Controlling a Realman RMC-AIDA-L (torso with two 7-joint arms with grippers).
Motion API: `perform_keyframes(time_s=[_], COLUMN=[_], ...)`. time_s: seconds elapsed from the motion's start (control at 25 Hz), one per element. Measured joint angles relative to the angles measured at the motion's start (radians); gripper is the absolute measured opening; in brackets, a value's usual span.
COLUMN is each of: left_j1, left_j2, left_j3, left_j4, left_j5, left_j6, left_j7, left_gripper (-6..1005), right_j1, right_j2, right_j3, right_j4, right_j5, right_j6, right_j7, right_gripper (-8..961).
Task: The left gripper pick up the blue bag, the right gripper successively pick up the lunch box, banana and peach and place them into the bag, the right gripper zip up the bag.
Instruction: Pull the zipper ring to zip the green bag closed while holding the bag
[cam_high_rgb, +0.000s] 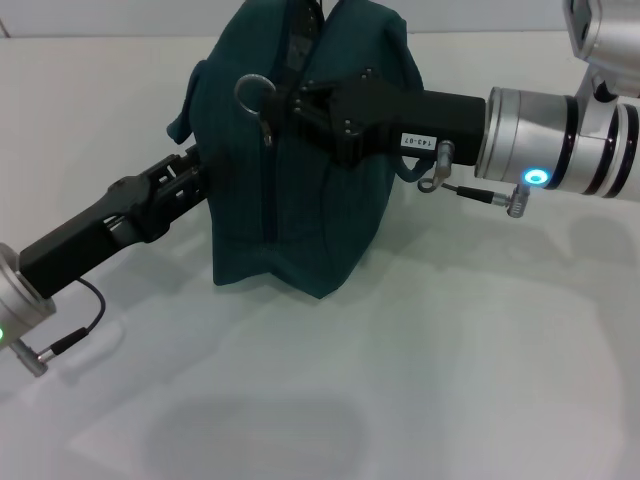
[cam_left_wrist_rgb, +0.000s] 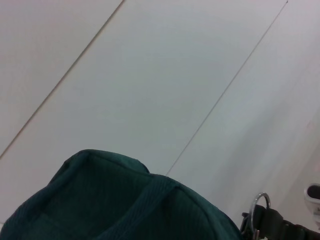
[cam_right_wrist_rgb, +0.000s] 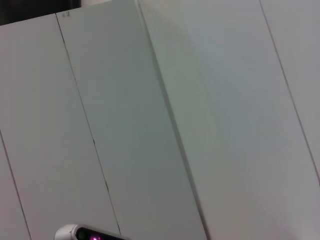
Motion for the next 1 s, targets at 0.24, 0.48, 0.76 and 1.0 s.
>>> perform_keyframes(time_s=[0.24,0.48,0.76,1.0], left_j1=[-0.010,-0.014,-0.021,-0.026], left_j2=[0.000,0.000,0.000,-0.001], left_j3=[0.002,0.003,0.004,0.007], left_j4=[0.000,0.000,-0.007,-0.014], left_j5=[0.001,0.002,0.012,0.029], left_j6=[-0.010,-0.020,-0.023,-0.020], left_j7=[0.000,0.001,0.002,0.002], left_gripper=[462,217,137,94], right_j1=[0.000,0.000,0.000,-0.006], right_j2=[0.000,0.000,0.000,0.000], right_j3=[0.003,0.006,0.006,0.008], right_j4=[0.000,0.000,0.000,0.001], right_j5=[0.000,0.000,0.000,0.000], right_j6=[0.000,0.000,0.000,0.001], right_j7=[0.000,0.000,0.000,0.000], right_gripper=[11,11,12,12])
